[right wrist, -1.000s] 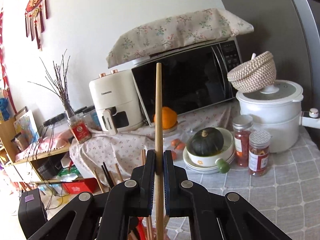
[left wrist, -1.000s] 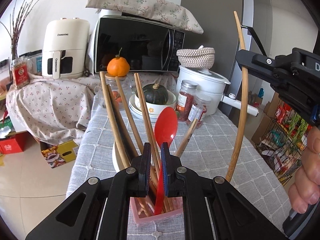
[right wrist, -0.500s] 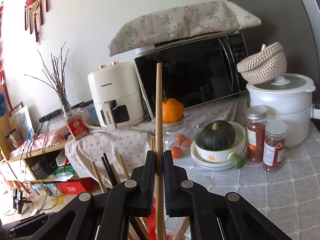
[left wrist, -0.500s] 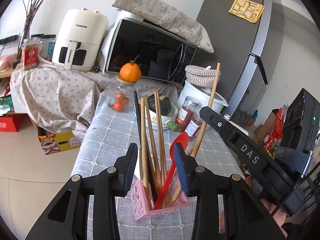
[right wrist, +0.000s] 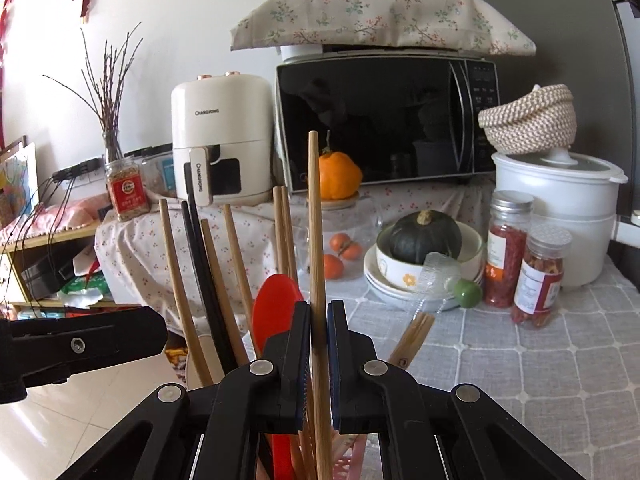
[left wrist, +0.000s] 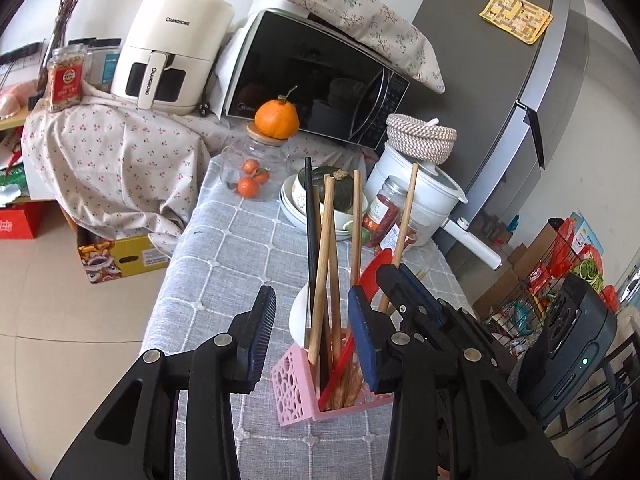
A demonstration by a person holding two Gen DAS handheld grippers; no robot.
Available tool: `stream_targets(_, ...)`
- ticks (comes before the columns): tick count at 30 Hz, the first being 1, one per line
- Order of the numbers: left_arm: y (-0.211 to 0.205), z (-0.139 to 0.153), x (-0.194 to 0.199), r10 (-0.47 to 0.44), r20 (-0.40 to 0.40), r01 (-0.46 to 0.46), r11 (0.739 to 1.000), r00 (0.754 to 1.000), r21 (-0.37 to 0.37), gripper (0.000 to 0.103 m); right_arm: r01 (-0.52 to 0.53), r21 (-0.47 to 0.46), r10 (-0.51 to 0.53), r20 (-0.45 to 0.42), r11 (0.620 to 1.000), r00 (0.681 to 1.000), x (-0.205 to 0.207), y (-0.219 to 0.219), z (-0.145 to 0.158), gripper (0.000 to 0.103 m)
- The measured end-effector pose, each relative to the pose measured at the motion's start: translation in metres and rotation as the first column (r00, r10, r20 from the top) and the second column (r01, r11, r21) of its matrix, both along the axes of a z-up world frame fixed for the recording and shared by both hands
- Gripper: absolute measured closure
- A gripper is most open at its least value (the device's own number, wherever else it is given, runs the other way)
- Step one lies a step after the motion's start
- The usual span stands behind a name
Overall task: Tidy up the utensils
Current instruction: 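Open both tools to release the spoon and chopstick into the basket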
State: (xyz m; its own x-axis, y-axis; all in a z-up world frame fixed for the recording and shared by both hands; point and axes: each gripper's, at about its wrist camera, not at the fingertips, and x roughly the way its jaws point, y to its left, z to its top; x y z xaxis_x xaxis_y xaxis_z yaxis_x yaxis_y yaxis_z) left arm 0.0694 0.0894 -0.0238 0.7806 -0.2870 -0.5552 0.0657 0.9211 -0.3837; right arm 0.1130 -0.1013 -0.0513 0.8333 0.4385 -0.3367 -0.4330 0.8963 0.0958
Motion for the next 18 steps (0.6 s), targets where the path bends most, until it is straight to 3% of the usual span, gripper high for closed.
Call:
stream_targets(3, 0.001, 0.001, -0.001, -0.008, -0.008, 0.008, 1.0, 1.0, -0.001, 0.063, -0.006, 0.007, 0.006, -0.035, 1.0, 0.999, 0.002, -0.005, 0.003, 0.098)
stream_targets(5, 0.0, 0.001, -0.001, -0.014, -0.023, 0.014, 1.0, 1.0, 0.006, 0.063, -0.009, 0.038, 0.011, -0.067, 0.999, 0.998, 0.004, -0.012, 0.008, 0.091)
stream_targets(8, -0.005, 0.0, -0.002, -0.019, -0.062, 0.021, 0.999, 0.998, 0.037, 0.057, -0.017, 0.047, 0.022, -0.11, 0.999, 0.994, 0.006, -0.021, 0.019, 0.073)
stream_targets(12, -0.016, -0.003, -0.006, -0.02, -0.131, 0.031, 0.996, 0.991, 0.088, 0.047, -0.041, -0.014, 0.037, -0.206, 0.999, 0.978, 0.004, -0.029, 0.035, 0.045)
stream_targets(18, -0.03, 0.003, -0.026, -0.014, -0.151, 0.038, 0.987, 0.989, 0.159, 0.036, -0.002, -0.05, -0.014, -0.321, 0.999, 0.947, -0.022, -0.058, 0.052, 0.035)
